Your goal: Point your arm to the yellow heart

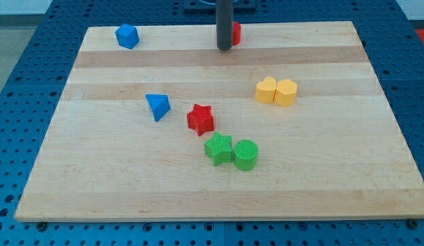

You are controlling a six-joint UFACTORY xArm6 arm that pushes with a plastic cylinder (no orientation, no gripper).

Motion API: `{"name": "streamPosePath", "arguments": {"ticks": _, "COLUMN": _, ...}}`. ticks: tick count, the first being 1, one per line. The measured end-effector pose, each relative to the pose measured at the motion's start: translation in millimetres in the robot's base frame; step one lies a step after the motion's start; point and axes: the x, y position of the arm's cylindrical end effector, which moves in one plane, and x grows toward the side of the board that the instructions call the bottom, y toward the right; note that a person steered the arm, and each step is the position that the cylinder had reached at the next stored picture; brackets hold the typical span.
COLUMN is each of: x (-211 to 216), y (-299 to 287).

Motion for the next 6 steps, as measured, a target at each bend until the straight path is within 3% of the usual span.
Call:
{"name": "streamPosePath", "arguments": {"ticks": 3, "x": 80.1, "y": -30.5}}
{"name": "streamPosePath", "arguments": {"ticks": 6, "x": 150.2, "y": 2.6}}
